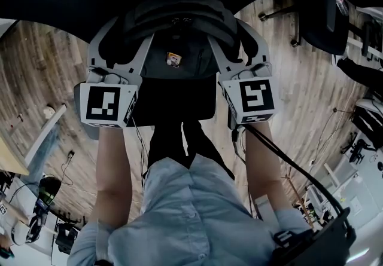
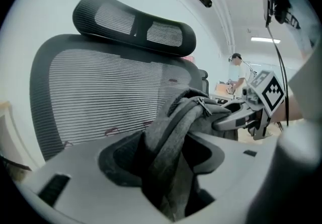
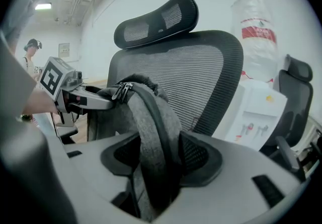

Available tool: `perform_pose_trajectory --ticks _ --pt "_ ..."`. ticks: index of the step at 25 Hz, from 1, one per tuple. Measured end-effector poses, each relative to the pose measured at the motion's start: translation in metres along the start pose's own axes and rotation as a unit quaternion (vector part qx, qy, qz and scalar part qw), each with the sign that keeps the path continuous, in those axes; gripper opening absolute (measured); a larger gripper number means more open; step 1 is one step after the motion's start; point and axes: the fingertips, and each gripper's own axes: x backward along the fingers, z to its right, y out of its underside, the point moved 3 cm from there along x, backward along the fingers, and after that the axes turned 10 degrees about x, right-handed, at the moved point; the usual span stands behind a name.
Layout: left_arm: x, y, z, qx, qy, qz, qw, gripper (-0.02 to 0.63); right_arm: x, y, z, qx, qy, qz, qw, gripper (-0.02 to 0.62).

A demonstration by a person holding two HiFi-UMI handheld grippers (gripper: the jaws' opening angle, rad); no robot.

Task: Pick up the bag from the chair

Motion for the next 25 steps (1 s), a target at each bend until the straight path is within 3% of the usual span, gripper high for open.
perform_pose_trajectory --ticks 17,25 --pt "0.105 0.019 0.046 -0.019 -0.038 0.028 0.9987 0.213 0.081 0.002 -0.064 -0.009 0.009 0.028 1.0 0.181" --pt "0.154 -0.003 0.072 -0.014 -0.07 0.054 0.996 0.209 0.122 -0.027 -0.075 0.006 0.01 0.081 0.997 0.166"
